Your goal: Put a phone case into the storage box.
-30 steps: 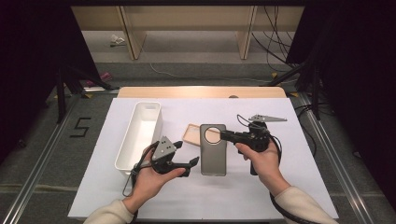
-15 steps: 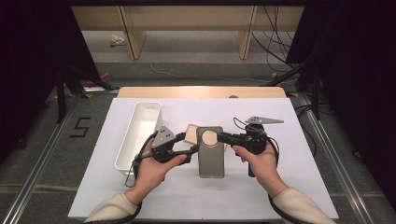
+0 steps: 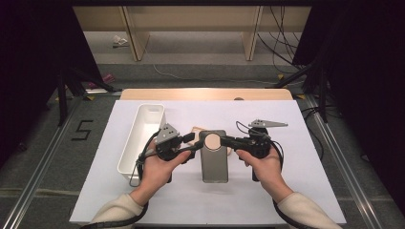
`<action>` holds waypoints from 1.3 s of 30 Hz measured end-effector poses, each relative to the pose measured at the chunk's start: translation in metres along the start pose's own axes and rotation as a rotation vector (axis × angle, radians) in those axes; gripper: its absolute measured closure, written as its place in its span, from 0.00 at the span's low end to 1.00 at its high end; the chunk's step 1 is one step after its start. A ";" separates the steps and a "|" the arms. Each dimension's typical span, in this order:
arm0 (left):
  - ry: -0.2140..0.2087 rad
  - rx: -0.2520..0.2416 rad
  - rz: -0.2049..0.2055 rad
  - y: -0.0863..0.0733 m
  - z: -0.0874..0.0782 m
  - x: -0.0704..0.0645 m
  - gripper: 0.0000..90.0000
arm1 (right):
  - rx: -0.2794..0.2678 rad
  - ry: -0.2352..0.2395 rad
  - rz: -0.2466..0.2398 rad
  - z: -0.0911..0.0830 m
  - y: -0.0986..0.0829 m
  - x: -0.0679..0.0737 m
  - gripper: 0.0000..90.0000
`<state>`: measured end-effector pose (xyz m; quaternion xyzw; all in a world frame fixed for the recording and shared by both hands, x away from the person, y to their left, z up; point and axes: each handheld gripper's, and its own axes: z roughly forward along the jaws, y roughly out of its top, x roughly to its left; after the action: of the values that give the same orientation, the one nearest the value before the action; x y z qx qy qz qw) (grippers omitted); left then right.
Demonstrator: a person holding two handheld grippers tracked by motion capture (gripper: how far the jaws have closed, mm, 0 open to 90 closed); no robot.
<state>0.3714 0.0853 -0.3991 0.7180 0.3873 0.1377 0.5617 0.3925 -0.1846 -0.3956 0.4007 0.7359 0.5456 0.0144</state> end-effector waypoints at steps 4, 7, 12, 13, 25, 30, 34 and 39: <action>0.019 0.015 -0.020 0.000 0.005 -0.001 0.68 | -0.004 -0.002 -0.001 0.000 0.000 0.000 0.91; 0.031 0.023 -0.037 -0.001 0.008 -0.001 0.72 | -0.002 -0.001 -0.002 0.000 0.000 0.000 0.91; 0.019 0.019 -0.048 -0.001 0.009 -0.001 0.78 | 0.000 -0.006 -0.008 0.001 0.000 0.001 0.91; 0.018 0.016 -0.050 0.000 0.010 -0.001 0.79 | 0.001 -0.004 -0.008 0.001 0.000 0.001 0.91; 0.033 0.000 -0.079 0.001 0.010 -0.003 0.85 | 0.008 -0.016 -0.021 0.003 -0.001 0.002 0.91; 0.036 -0.018 -0.087 0.003 0.006 -0.004 0.90 | 0.009 -0.035 -0.037 0.003 -0.001 0.003 0.91; 0.039 -0.027 -0.079 0.004 0.004 -0.006 0.92 | 0.006 -0.040 -0.041 0.003 -0.001 0.004 0.91; 0.046 -0.026 -0.063 0.006 0.003 -0.007 0.93 | 0.005 -0.047 -0.051 0.003 0.000 0.005 0.90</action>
<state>0.3713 0.0781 -0.3933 0.6946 0.4208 0.1413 0.5661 0.3905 -0.1793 -0.3953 0.3948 0.7466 0.5337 0.0447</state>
